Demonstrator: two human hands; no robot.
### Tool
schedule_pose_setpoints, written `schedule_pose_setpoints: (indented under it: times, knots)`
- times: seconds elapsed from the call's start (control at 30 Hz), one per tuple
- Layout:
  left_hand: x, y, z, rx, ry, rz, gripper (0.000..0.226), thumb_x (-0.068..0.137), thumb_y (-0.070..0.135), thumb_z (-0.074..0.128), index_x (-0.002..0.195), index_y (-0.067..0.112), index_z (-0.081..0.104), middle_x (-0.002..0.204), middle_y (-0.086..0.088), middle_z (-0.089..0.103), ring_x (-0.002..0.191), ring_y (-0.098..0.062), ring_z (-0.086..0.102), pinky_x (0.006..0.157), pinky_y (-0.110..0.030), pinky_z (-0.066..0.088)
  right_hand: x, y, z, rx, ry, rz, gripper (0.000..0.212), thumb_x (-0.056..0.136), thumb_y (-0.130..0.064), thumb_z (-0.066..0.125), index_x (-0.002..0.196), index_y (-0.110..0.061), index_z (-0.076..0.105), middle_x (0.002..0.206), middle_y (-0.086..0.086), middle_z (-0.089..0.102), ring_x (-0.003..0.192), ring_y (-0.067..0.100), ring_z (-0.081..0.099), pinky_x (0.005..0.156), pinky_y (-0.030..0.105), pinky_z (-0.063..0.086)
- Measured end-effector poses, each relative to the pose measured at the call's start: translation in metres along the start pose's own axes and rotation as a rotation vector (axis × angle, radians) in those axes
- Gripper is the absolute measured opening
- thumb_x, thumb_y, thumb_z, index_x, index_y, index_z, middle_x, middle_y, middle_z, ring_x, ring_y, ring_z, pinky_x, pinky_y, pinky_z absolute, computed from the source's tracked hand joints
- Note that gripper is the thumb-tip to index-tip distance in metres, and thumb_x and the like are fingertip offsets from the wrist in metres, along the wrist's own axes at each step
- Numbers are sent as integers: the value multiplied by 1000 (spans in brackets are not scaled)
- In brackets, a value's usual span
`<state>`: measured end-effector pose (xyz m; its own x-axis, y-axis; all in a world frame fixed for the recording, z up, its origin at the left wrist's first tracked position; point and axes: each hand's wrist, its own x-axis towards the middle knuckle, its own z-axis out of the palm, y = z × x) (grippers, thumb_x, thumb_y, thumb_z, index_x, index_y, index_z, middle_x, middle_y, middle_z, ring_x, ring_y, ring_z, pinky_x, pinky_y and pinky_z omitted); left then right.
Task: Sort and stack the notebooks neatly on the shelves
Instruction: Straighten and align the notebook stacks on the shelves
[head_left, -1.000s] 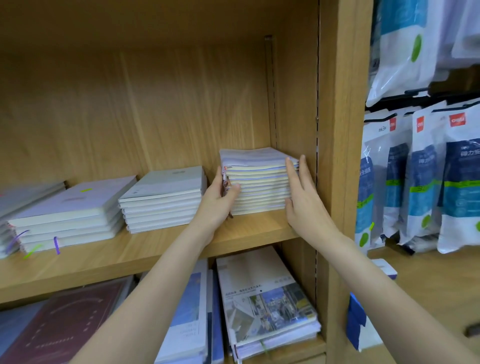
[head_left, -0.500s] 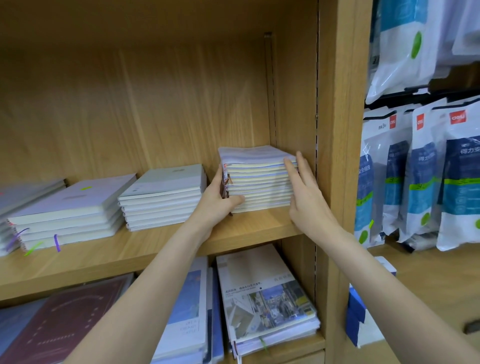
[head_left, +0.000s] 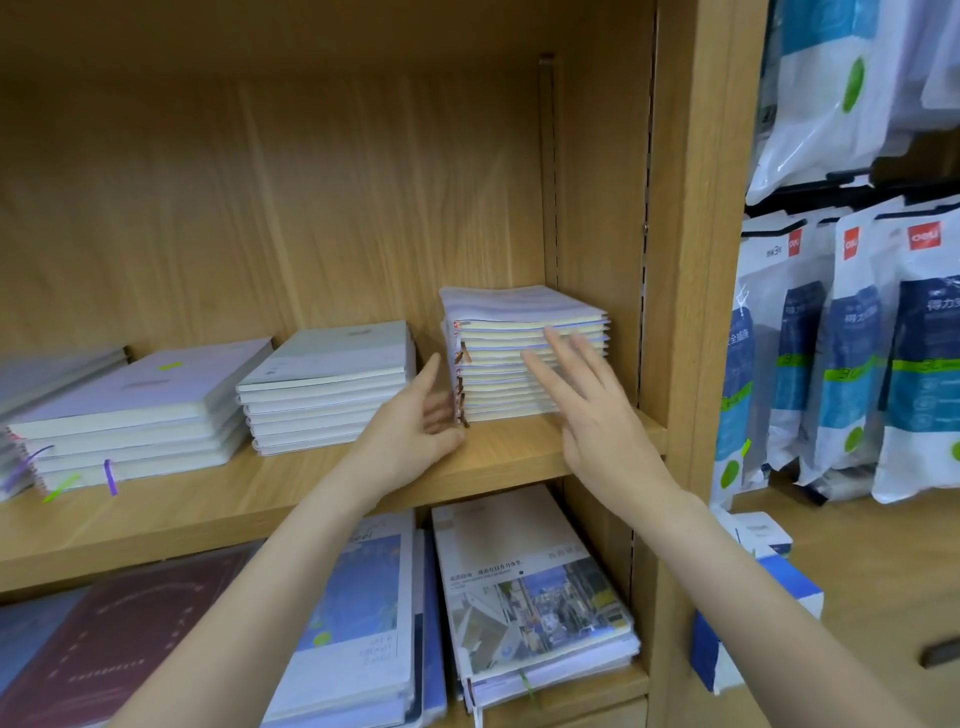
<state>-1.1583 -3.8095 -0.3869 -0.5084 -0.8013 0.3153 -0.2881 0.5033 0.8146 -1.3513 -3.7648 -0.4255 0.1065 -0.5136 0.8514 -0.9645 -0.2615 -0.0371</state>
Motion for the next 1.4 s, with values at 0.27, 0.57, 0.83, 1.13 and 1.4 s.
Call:
schedule_pose_setpoints:
  times: [0.27,0.57,0.83,1.13,1.4]
  knots:
    - [0,2,2,134,27,-69,92,84,-5,58,148,14,-6,138,-13,48,124,-19,50,107,-30,37,-15,-4,2,-24,-47,77,48,90,-15,31,133,-5,49,141,13,47,113,27,58,100,43,42]
    - [-7,17,10,133,98,-154,90,86,9,61,149,11,-3,130,-6,55,115,-14,55,91,-23,41,-23,-14,-19,55,-128,384,50,94,-4,38,143,-2,26,102,11,64,104,25,59,115,39,20]
    - [-12,21,10,211,175,-42,77,88,17,60,148,14,13,124,9,48,114,-14,51,82,-20,35,-9,-22,-34,228,-123,399,61,93,-2,41,148,-11,16,128,16,51,117,29,51,101,37,39]
    - [-17,15,-8,129,185,-25,68,90,9,53,148,16,18,135,-4,50,99,-8,51,83,-19,38,17,-28,-30,1,-274,358,55,94,-4,41,146,-14,28,155,16,12,140,36,14,114,43,17]
    - [-121,-28,-89,280,547,183,49,86,-5,46,134,7,42,124,-5,58,113,-15,55,91,-13,33,28,-129,-26,113,-117,160,51,87,3,51,137,-2,42,141,21,39,129,36,37,108,41,29]
